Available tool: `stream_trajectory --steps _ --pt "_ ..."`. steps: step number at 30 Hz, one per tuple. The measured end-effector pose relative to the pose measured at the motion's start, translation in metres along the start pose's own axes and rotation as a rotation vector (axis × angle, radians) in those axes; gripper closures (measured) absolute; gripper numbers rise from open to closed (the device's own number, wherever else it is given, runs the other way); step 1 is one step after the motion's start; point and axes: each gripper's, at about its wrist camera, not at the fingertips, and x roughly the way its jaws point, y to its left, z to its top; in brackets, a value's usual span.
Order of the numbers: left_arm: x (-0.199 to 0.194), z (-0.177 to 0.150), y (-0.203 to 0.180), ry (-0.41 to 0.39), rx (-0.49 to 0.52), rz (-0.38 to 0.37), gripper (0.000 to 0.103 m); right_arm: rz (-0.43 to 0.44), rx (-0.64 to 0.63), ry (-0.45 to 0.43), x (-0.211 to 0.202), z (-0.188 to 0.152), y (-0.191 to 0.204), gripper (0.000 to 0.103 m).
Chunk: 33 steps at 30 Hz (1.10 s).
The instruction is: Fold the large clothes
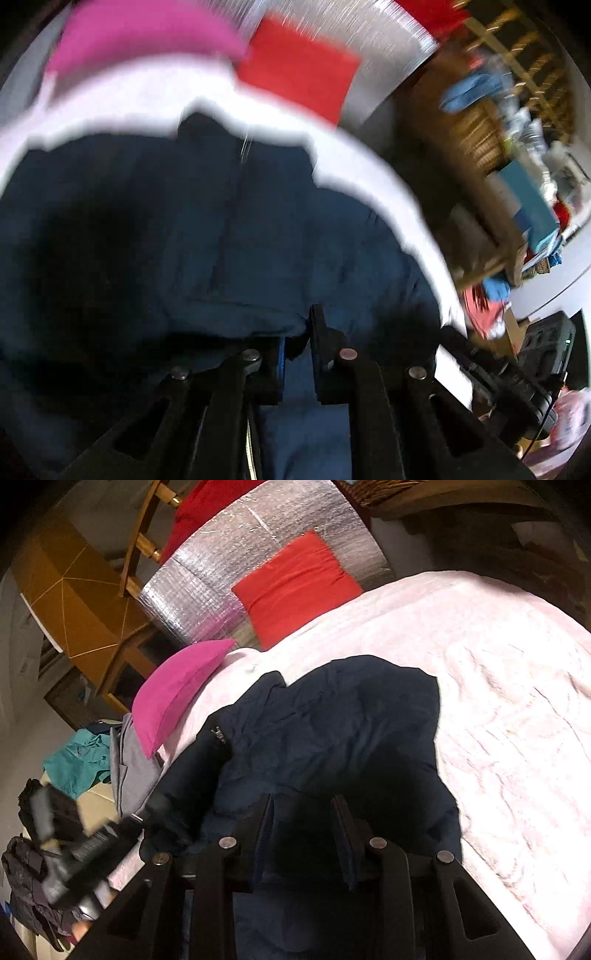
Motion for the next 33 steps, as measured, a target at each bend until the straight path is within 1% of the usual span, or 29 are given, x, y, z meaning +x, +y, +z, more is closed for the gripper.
stream_trajectory --steps 1,2,3,4,5,6,7,8,10,11,12,13,15,16,18,20,23,25,27,30,31,33 --pt "-0.002 -0.003 0.004 0.035 -0.027 -0.021 0.088 -0.001 0.0 0.001 0.0 0.0 0.0 0.068" --pt "-0.008 -0.003 0.008 0.057 -0.046 -0.041 0.076 -0.001 -0.003 0.005 -0.002 -0.001 0.002 0.068" --pt "-0.019 -0.005 0.01 0.066 -0.049 -0.054 0.052 -0.001 -0.008 0.008 -0.003 0.0 0.003 0.068" --pt "-0.032 -0.006 0.011 0.061 -0.038 -0.07 0.039 -0.003 -0.016 0.01 -0.005 0.001 0.002 0.067" --pt "-0.047 -0.008 0.011 0.053 -0.016 -0.093 0.027 -0.007 -0.027 0.014 -0.006 0.001 0.006 0.058" --pt "-0.065 -0.008 0.011 0.044 0.007 -0.115 0.027 -0.013 -0.043 0.016 -0.008 0.002 0.009 0.052" --pt "-0.079 -0.008 0.013 0.03 0.019 -0.131 0.027 -0.015 -0.062 0.012 -0.011 0.002 0.015 0.04" --pt "-0.093 -0.007 0.017 0.009 0.029 -0.145 0.027 -0.012 -0.084 0.007 -0.013 0.003 0.02 0.037" --pt "-0.123 -0.006 0.034 -0.063 0.02 -0.139 0.027 -0.014 -0.134 0.015 -0.014 0.004 0.032 0.037" --pt "-0.134 0.0 0.045 -0.112 -0.013 -0.121 0.027 -0.02 -0.165 0.03 -0.012 0.004 0.041 0.037" --pt "-0.143 0.004 0.065 -0.172 -0.075 -0.084 0.027 -0.025 -0.201 0.053 -0.007 0.004 0.053 0.037" --pt "-0.147 0.006 0.076 -0.198 -0.115 -0.054 0.027 -0.031 -0.241 0.076 -0.002 0.002 0.065 0.037" --pt "-0.15 0.011 0.102 -0.242 -0.213 0.067 0.027 -0.042 -0.312 0.107 0.008 -0.004 0.087 0.036" --pt "-0.148 0.013 0.111 -0.249 -0.249 0.109 0.027 -0.046 -0.354 0.123 0.013 -0.008 0.1 0.036" --pt "-0.14 0.017 0.125 -0.224 -0.313 0.159 0.027 -0.052 -0.461 0.154 0.025 -0.019 0.131 0.032" --pt "-0.129 0.017 0.13 -0.184 -0.352 0.189 0.027 -0.064 -0.55 0.17 0.037 -0.029 0.157 0.025" --pt "-0.115 0.015 0.137 -0.125 -0.381 0.26 0.027 -0.113 -0.69 0.197 0.062 -0.044 0.19 0.024" --pt "-0.108 0.014 0.138 -0.095 -0.389 0.293 0.027 -0.15 -0.775 0.206 0.08 -0.052 0.207 0.024" --pt "-0.098 0.012 0.14 -0.061 -0.409 0.301 0.028 -0.207 -0.855 0.198 0.095 -0.059 0.218 0.024" --pt "-0.094 0.013 0.138 -0.052 -0.411 0.295 0.028 -0.323 -0.952 0.184 0.123 -0.064 0.229 0.024" --pt "-0.094 0.014 0.136 -0.05 -0.407 0.295 0.028 -0.339 -0.96 0.183 0.127 -0.064 0.229 0.024" --pt "-0.092 0.015 0.134 -0.039 -0.4 0.294 0.028 -0.356 -0.928 0.158 0.132 -0.058 0.226 0.026"
